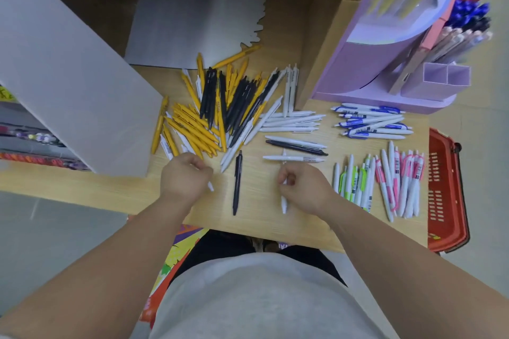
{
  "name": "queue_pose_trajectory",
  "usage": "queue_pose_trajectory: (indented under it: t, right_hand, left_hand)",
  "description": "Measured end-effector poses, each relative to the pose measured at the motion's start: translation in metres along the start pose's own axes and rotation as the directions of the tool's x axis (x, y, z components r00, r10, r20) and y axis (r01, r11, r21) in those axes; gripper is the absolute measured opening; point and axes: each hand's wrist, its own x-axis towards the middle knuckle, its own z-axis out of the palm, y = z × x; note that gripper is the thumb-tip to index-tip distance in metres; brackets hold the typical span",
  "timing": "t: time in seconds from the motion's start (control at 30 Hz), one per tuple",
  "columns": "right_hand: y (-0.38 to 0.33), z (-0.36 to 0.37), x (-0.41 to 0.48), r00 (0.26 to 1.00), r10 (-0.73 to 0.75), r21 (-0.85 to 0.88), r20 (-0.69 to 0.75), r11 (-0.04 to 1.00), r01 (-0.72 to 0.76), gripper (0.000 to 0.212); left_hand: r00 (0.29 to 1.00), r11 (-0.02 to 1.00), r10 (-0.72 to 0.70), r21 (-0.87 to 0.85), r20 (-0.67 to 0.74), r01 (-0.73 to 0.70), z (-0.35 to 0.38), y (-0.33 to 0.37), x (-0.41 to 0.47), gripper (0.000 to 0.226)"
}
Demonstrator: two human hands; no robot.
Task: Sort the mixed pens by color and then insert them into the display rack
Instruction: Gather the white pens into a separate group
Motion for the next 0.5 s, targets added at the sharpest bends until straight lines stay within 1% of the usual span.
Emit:
queue_pose_trajectory:
  t: [0.07, 0.13, 0.17, 0.23, 0.3, 0.37, 0.43, 0.5]
  right_hand:
    - [0.010, -0.004, -0.006, 0.998, -0.020, 0.021, 0.062, 1.000, 0.018, 0.008]
    - [0.018, -0.008, -0.011, 0.991, -0.040, 0.026, 0.130, 0.999, 0.037, 0.007]
    - [0.021, -0.010, -0.013, 0.987, -0.049, 0.019, 0.155, 0.999, 0.047, 0.007]
    - [0.025, -0.012, -0.018, 0.981, -0.060, -0.002, 0.185, 0.998, 0.061, 0.011]
    - [0.028, -0.013, -0.021, 0.978, -0.067, -0.011, 0.197, 0.997, 0.071, 0.016]
    - [0.031, -0.011, -0.023, 0.980, -0.067, -0.006, 0.188, 0.998, 0.069, 0.017]
    - [0.035, -0.009, -0.024, 0.984, -0.056, -0.011, 0.167, 0.998, 0.059, 0.016]
    - [0.038, -0.006, -0.024, 0.988, -0.046, -0.018, 0.148, 0.999, 0.050, 0.015]
  left_hand:
    - [0.999, 0.997, -0.034, -0.065, -0.015, 0.033, 0.000, -0.003, -0.014, 0.004]
    - [0.999, 0.996, -0.040, -0.084, -0.030, 0.037, 0.001, -0.007, -0.030, 0.006]
    - [0.999, 0.996, -0.022, -0.089, -0.036, 0.019, 0.002, -0.009, -0.038, 0.008]
    - [0.998, 0.992, 0.061, -0.108, -0.022, -0.063, 0.004, -0.011, -0.053, 0.013]
    - [0.987, 0.983, 0.147, -0.119, 0.058, -0.139, 0.009, -0.012, -0.064, 0.019]
    - [0.958, 0.973, 0.223, -0.104, 0.180, -0.207, 0.018, -0.011, -0.067, 0.023]
    - [0.920, 0.961, 0.272, -0.041, 0.281, -0.272, 0.032, -0.007, -0.065, 0.025]
    - [0.896, 0.946, 0.285, 0.054, 0.341, -0.321, 0.047, -0.005, -0.061, 0.024]
